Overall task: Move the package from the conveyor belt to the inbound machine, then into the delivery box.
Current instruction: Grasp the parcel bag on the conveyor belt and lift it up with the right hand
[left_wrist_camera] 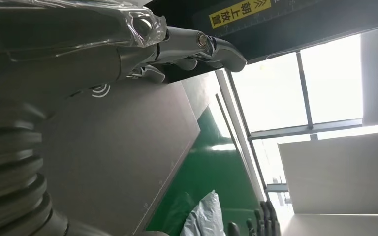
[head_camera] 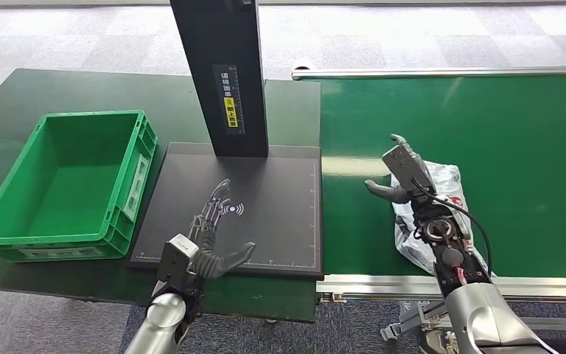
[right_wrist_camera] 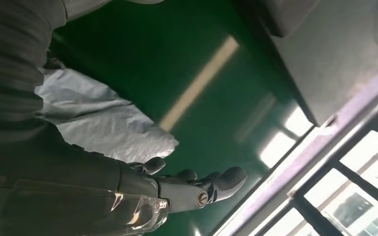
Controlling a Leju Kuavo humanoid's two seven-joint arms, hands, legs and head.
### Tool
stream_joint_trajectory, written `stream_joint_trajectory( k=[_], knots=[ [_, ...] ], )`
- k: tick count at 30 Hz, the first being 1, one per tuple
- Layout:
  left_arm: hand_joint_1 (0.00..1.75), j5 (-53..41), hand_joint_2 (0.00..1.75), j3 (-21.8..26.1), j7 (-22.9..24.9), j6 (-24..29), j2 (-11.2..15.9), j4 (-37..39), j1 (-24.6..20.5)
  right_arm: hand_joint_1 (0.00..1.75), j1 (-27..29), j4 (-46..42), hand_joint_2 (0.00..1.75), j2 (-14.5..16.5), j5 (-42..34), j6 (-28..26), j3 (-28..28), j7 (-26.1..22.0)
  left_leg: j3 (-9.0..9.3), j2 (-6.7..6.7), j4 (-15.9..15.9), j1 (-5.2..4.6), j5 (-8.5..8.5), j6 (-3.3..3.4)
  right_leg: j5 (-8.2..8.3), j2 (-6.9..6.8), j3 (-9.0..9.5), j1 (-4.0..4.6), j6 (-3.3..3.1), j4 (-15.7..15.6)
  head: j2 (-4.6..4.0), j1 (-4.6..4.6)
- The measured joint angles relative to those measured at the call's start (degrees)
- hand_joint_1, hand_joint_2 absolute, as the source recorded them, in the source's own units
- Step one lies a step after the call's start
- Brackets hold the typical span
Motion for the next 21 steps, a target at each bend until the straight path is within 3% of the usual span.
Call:
stream_joint_trajectory(
  k=[3, 7, 18, 21],
  knots=[
    [0.00, -0.10, 1.75, 0.04, -0.13, -0.43, 0.01, 0.62, -0.30, 0.00, -0.86, 3.58, 1.75, -0.93, 7.74, 1.66, 3.69, 4.74, 0.00, -0.04, 0.01, 0.00, 0.00, 0.00, 0.00, -0.03, 0.01, 0.00, 0.00, 0.00, 0.01, 0.01],
    [0.00, 0.02, 1.75, 0.05, -0.16, -0.89, 0.02, 1.39, -1.00, 0.00, -1.00, 7.40, 1.75, -2.64, 14.73, 3.81, 8.39, 7.37, -0.02, -0.11, 0.01, -0.01, 0.00, 0.01, 0.00, -0.04, 0.01, -0.02, 0.00, 0.00, 0.00, 0.00],
    [0.00, 1.55, 1.75, -0.16, -0.10, -0.63, 0.31, 3.45, -1.80, 0.00, -1.61, 12.57, 1.75, -8.28, 23.95, 10.22, 16.63, 10.69, -0.01, -0.13, 0.02, -0.01, -0.01, 0.01, 0.00, -0.05, 0.01, -0.02, 0.01, -0.01, 0.00, 0.00],
    [0.00, 1.96, 1.75, -0.36, -0.04, -0.39, 0.31, 3.76, -1.88, 1.05, -1.88, 13.24, 1.75, -9.04, 25.99, 9.77, 17.95, 13.66, -0.01, -0.14, 0.02, -0.01, 0.00, 0.01, 0.00, -0.08, 0.03, -0.02, 0.01, -0.01, 0.01, 0.00]
  ],
)
